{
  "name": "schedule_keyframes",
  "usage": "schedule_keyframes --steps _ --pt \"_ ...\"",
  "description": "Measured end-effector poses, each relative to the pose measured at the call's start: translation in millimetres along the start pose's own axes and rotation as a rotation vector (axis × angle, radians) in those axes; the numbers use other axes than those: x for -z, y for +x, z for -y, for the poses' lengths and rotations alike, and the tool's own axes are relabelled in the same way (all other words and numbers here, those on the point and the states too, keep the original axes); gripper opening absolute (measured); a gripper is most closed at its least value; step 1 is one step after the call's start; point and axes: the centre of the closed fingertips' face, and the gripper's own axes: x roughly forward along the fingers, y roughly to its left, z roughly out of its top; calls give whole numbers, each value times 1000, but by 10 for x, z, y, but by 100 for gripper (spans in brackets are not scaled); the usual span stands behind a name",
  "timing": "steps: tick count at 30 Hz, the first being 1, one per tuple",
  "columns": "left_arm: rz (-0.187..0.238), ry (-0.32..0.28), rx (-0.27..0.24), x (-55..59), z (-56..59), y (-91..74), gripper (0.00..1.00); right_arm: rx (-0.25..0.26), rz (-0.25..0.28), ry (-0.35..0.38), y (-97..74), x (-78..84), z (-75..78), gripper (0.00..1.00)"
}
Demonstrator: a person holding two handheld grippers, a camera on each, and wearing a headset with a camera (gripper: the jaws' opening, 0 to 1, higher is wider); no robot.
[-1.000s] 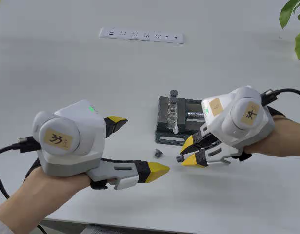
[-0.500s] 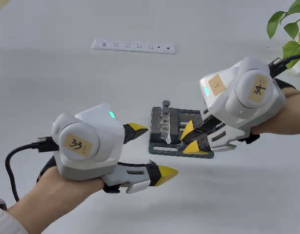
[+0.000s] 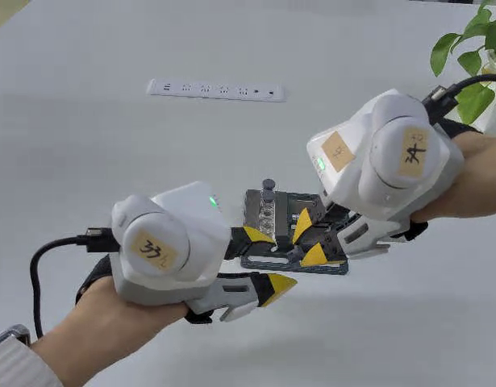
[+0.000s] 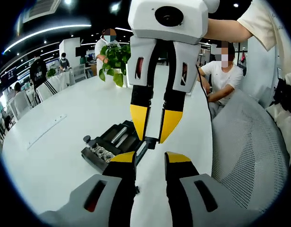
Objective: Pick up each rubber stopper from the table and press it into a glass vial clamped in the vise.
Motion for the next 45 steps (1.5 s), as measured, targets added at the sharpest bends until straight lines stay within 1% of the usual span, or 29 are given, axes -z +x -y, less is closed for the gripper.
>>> schedule_keyframes --steps 2,4,7,11,20,31,36,43,45 --pt "-1 7 7 -7 8 9 17 -11 -3 2 -3 0 -20 7" --pt "2 11 10 -23 9 18 17 -21 -12 -5 -5 0 -40 7" --pt "-2 18 17 -35 25 30 15 -29 -12 -3 -2 -6 -50 7" --pt "-11 32 35 -37 54 47 11 -46 -27 -9 14 1 -79 7" --pt "-25 32 58 -30 87 67 5 -60 -38 -10 36 3 -111 7" --pt "-40 34 74 4 113 86 5 -85 -72 -38 62 -3 -149 7" --pt "-39 22 77 15 106 82 5 -87 -74 -42 59 -15 -152 7" --pt "-28 23 85 16 129 76 4 -94 -67 -31 57 -21 -174 7" --pt "-14 5 86 14 127 66 4 -95 -62 -30 50 -22 -177 7"
